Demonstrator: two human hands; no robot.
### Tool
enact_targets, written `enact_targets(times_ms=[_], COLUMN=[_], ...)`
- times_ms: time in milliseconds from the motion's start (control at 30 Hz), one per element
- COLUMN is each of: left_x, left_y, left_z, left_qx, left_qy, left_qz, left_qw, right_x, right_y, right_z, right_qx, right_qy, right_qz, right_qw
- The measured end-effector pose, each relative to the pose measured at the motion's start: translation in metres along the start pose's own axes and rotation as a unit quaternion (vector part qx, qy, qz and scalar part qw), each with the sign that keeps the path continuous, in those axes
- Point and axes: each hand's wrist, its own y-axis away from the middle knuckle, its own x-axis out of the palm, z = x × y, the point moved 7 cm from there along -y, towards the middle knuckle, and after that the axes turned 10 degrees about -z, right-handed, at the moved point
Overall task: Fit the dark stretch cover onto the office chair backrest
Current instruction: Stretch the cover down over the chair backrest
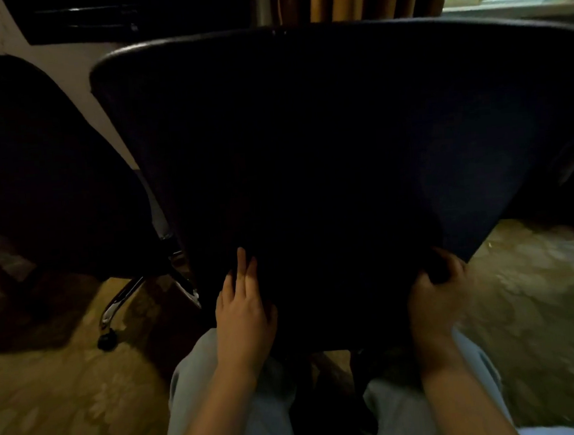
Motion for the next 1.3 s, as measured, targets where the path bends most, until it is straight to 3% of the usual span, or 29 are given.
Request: enact_targets(times_ms=[333, 433, 533, 733, 867, 1100, 1300], left_x=[-0.009, -0.008, 0.001, 0.009, 0.005, -0.004, -0.002], left_y=[0.004, 0.002, -0.001, -0.003, -0.003, 0.000, 0.002], left_z=[-0.011, -0.009, -0.001, 0.005, 0.003, 0.000, -0.015], left_qx=[-0.012, -0.007, 0.005, 0.001, -0.014, -0.035, -0.014], left_qy=[-0.001, 0.019, 0.004, -0.020, -0.022, 0.005, 0.015], left_qz=[-0.022, -0.019, -0.008, 0.004, 0.011, 0.013, -0.009], left_qw=[1.000, 1.000, 1.000, 1.000, 1.000, 0.999, 1.000], right_x=[0.054, 0.048, 0.030, -0.007, 0.011, 0.043, 0.020], right_y=[0.075, 0.065, 0.043, -0.012, 0.008, 0.062, 0.041], right_z=[0.032, 0.029, 0.023, -0.011, -0.001, 0.029, 0.021], right_qx=[-0.121, -0.128, -0.136, -0.001, -0.009, -0.136, -0.154], right_qy=[-0.028, -0.030, -0.003, -0.047, -0.031, -0.026, -0.003], right_qz=[0.168, 0.158, 0.099, -0.051, -0.017, 0.160, 0.109], right_qw=[0.978, 0.979, 0.986, 0.998, 0.999, 0.977, 0.982])
